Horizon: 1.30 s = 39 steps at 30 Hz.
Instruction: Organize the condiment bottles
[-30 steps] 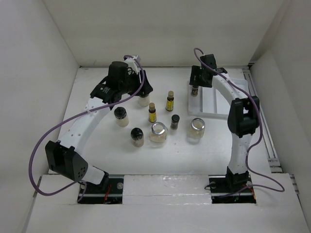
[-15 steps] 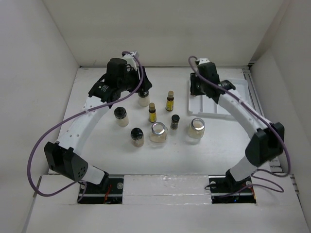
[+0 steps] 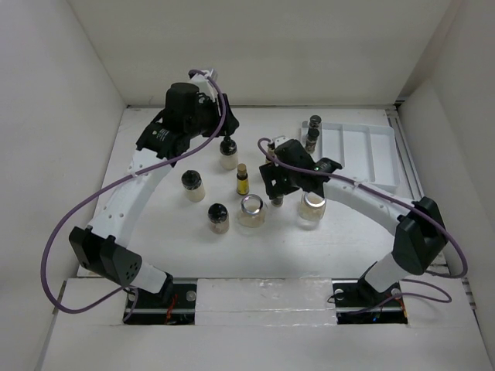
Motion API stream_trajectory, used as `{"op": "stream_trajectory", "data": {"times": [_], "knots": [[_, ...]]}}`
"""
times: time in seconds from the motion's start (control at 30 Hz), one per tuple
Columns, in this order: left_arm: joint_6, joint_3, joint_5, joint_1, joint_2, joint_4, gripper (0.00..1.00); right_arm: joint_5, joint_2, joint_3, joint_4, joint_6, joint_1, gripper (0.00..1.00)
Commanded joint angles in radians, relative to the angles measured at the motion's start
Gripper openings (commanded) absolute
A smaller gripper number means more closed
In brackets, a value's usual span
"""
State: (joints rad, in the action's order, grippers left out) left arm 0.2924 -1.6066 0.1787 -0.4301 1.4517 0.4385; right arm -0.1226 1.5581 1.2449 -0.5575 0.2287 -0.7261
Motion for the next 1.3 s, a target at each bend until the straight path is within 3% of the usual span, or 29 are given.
{"op": "stream_trajectory", "data": {"times": [0.0, 0.37, 0.5, 0.6, 0.8, 0.97, 1.27], "knots": [[-0.006, -0.001, 0.005, 0.002, -0.039, -0.007, 0.50, -0.048, 0.016, 0.005, 0.063, 0.029, -0.001, 0.82], [-0.006, 0.039, 0.015, 0.002, -0.080, -0.017, 0.50, -0.091, 0.129, 0.030, 0.100, 0.047, 0.019, 0.59], [-0.006, 0.039, 0.015, 0.002, -0.080, -0.017, 0.50, -0.100, 0.090, 0.054, 0.090, 0.057, 0.019, 0.42], [-0.015, 0.004, -0.005, 0.002, -0.062, -0.006, 0.50, -0.126, -0.010, 0.094, 0.057, 0.057, 0.036, 0.41], [-0.015, 0.004, 0.039, 0.002, -0.051, -0.020, 0.50, -0.012, -0.082, 0.096, 0.077, 0.021, 0.273, 0.40], [-0.004, 0.002, 0.054, 0.002, -0.033, -0.029, 0.50, 0.043, -0.017, 0.130, 0.077, -0.023, 0.396, 0.40], [-0.004, -0.007, 0.084, 0.002, -0.014, -0.029, 0.50, -0.005, 0.155, 0.202, 0.097, -0.046, 0.427, 0.40]]}}
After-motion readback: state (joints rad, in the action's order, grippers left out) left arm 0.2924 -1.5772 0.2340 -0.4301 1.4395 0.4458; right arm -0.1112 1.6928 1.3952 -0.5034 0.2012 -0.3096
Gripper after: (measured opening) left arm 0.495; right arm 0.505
